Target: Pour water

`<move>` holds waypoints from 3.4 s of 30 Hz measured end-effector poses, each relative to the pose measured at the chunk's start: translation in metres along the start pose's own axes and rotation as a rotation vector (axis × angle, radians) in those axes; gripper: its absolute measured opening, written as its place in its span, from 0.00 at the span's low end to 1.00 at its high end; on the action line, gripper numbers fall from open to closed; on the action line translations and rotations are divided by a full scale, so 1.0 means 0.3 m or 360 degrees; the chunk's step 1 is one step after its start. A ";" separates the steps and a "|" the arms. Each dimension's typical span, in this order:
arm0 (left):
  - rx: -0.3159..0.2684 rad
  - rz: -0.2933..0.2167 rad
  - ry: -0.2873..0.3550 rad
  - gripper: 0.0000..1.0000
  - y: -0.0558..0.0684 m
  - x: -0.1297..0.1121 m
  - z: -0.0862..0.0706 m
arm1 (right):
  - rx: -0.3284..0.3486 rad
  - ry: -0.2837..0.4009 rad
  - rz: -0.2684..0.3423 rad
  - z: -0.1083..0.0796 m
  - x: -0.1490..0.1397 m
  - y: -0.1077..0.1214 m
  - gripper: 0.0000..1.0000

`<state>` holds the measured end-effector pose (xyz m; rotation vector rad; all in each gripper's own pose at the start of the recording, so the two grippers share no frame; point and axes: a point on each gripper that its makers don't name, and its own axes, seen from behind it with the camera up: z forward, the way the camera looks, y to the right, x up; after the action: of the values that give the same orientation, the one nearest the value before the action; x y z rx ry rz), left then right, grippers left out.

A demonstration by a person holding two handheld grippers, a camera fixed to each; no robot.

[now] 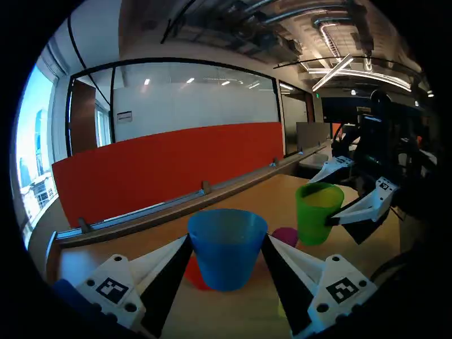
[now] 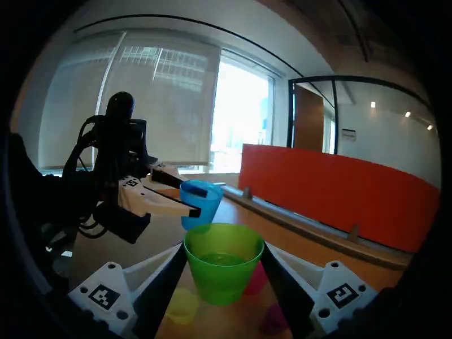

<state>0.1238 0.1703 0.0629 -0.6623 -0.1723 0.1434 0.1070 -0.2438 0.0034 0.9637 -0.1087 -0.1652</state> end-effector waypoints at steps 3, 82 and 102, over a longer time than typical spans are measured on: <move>-0.0010 0.0025 -0.0057 0.85 -0.002 -0.032 0.010 | 0.0007 -0.0040 -0.0001 -0.006 -0.025 0.006 0.92; -0.0357 0.0083 -0.0838 0.85 0.088 -0.623 0.157 | 0.0114 -0.0648 -0.0002 0.004 -0.550 0.049 0.92; -0.0365 0.0070 -0.0838 0.85 0.081 -0.649 0.139 | 0.0108 -0.0677 -0.0013 0.014 -0.586 0.049 0.92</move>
<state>-0.0766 0.1776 0.0581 -0.8475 -0.6884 0.3435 -0.0650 -0.2060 0.0145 0.9852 -0.5037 -0.3748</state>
